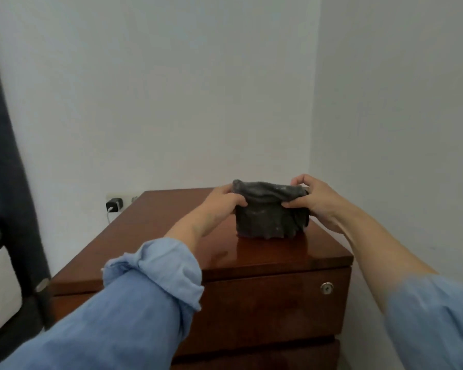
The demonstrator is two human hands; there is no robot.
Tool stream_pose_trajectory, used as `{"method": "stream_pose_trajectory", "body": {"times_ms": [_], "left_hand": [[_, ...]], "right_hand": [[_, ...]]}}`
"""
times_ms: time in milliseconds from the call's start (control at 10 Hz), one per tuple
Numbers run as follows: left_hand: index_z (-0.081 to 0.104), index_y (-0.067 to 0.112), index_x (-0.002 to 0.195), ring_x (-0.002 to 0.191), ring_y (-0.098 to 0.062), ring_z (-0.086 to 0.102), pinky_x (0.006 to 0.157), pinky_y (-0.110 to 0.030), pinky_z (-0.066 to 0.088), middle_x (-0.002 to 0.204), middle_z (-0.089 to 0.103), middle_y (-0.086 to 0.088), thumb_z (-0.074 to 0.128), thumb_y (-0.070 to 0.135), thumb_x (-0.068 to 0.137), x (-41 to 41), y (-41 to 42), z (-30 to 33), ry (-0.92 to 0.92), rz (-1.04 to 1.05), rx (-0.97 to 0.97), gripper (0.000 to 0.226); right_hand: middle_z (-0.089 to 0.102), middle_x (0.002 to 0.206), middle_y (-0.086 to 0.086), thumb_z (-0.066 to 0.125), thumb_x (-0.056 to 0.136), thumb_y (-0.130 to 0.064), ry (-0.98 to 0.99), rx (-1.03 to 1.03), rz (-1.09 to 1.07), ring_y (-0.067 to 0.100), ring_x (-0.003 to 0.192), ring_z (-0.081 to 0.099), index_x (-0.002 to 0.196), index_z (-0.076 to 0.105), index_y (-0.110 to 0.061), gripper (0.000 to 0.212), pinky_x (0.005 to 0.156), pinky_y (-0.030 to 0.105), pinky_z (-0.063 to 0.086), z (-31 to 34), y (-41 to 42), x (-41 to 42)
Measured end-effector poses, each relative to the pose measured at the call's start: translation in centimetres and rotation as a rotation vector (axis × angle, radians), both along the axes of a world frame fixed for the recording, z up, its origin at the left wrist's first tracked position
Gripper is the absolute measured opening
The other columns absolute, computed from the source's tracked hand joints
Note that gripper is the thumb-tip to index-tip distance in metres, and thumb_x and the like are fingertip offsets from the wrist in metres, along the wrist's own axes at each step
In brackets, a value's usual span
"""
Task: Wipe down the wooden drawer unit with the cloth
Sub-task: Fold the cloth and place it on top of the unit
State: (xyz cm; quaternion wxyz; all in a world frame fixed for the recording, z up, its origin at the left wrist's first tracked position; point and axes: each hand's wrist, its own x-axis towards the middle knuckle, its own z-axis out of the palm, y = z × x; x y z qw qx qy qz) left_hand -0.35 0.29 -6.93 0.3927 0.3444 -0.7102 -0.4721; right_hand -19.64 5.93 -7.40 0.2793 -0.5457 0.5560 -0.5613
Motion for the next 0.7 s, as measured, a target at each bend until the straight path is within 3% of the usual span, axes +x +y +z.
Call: {"method": "stream_pose_trajectory", "body": {"times_ms": [100, 200, 300, 400, 500, 600, 700], "left_hand": [[0.063, 0.021, 0.111, 0.074, -0.014, 0.059, 0.078, -0.026, 0.048, 0.095, 0.065, 0.001, 0.053, 0.004, 0.088, 0.5, -0.9, -1.5, -0.133, -0.057, 0.053, 0.030], [0.053, 0.027, 0.120, 0.068, -0.015, 0.059, 0.069, -0.028, 0.052, 0.095, 0.062, 0.001, 0.051, 0.005, 0.092, -0.1, -1.9, -2.2, -0.127, -0.013, 0.088, 0.036], [0.036, 0.024, 0.139, 0.077, -0.021, 0.061, 0.079, -0.031, 0.052, 0.094, 0.059, -0.002, 0.055, 0.007, 0.088, -0.8, -3.2, -3.4, -0.171, 0.165, -0.008, 0.058], [0.030, 0.020, 0.144, 0.110, -0.026, 0.057, 0.097, -0.038, 0.046, 0.128, 0.053, -0.005, 0.059, 0.018, 0.084, -0.2, -4.2, -3.5, -0.354, 0.323, -0.146, 0.067], [0.037, 0.021, 0.140, 0.117, -0.024, 0.051, 0.099, -0.039, 0.044, 0.137, 0.047, -0.004, 0.054, 0.023, 0.085, 1.1, -3.6, -3.1, -0.452, 0.369, -0.256, 0.057], [0.041, 0.025, 0.136, 0.114, -0.019, 0.052, 0.098, -0.042, 0.046, 0.134, 0.048, 0.003, 0.051, 0.026, 0.088, 2.1, -2.5, -2.0, -0.419, 0.393, -0.378, 0.048], [0.046, 0.033, 0.128, 0.100, -0.001, 0.055, 0.089, -0.033, 0.050, 0.124, 0.050, 0.017, 0.051, 0.025, 0.091, 4.9, 2.0, -4.6, -0.297, 0.377, -0.527, 0.038]], "right_hand": [[0.062, 0.086, 0.008, 0.068, 0.076, 0.008, -0.013, 0.135, 0.098, 0.020, 0.079, 0.060, 0.091, 0.051, -0.018, 0.035, 0.051, 0.023, 0.047, -1.5, 1.3, -1.3], [0.064, 0.105, 0.014, 0.070, 0.077, 0.002, -0.059, 0.168, 0.071, 0.027, 0.092, 0.062, 0.106, 0.051, -0.020, 0.041, 0.065, 0.034, 0.050, -1.8, 1.0, -1.8], [0.057, 0.122, 0.013, 0.071, 0.081, -0.015, 0.050, 0.113, -0.149, 0.023, 0.098, 0.057, 0.124, 0.045, -0.020, 0.050, 0.078, 0.034, 0.047, -2.1, -0.1, -1.5], [0.052, 0.127, 0.008, 0.064, 0.087, -0.028, 0.194, 0.040, -0.331, 0.017, 0.099, 0.051, 0.128, 0.045, -0.022, 0.045, 0.080, 0.027, 0.039, -1.6, -0.5, -1.1], [0.051, 0.128, 0.003, 0.059, 0.090, -0.032, 0.350, 0.028, -0.283, 0.017, 0.103, 0.052, 0.124, 0.047, -0.028, 0.037, 0.066, 0.022, 0.042, -1.6, -0.2, -0.5], [0.052, 0.130, -0.004, 0.058, 0.090, -0.032, 0.501, -0.032, -0.294, 0.015, 0.114, 0.051, 0.119, 0.049, -0.033, 0.031, 0.087, 0.028, 0.042, -0.9, 0.8, 1.1], [0.054, 0.118, -0.021, 0.058, 0.090, -0.028, 0.577, -0.223, -0.280, 0.003, 0.115, 0.048, 0.110, 0.051, -0.039, 0.024, 0.094, 0.024, 0.036, -2.8, 5.2, 4.2]]}}
